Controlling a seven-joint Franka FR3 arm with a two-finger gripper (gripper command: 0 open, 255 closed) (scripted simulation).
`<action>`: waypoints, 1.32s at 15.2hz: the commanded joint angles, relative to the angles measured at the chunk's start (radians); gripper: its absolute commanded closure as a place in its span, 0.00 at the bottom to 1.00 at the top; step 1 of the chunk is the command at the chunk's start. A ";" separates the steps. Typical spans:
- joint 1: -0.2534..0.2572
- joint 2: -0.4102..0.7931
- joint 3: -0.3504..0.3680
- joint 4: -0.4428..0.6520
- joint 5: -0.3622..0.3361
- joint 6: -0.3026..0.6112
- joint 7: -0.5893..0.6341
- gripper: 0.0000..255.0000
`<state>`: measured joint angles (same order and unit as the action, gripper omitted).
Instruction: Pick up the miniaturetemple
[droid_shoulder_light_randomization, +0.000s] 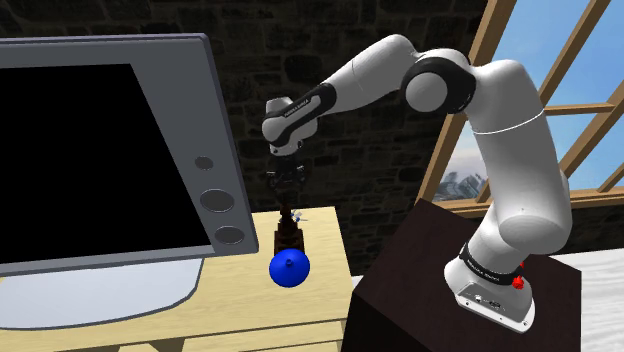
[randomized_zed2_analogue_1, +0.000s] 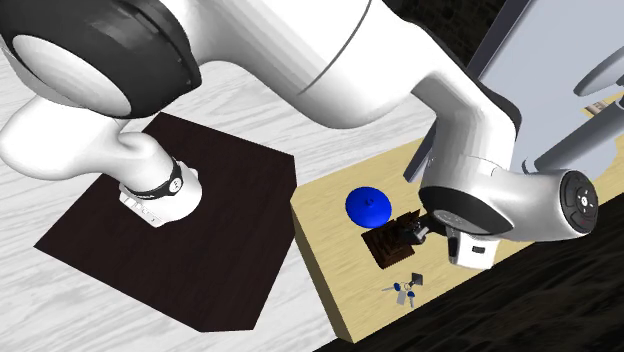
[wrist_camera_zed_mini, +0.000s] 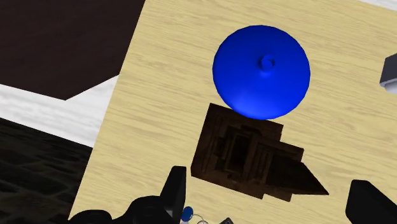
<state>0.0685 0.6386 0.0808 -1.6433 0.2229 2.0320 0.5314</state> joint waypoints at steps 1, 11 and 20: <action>0.006 0.096 0.001 0.105 0.007 -0.020 0.025 0.00; 0.008 0.165 0.001 0.114 0.009 0.039 0.011 0.00; 0.008 0.167 0.001 0.116 0.008 0.038 0.010 1.00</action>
<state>0.0757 0.8044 0.0813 -1.5269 0.2315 2.0699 0.5421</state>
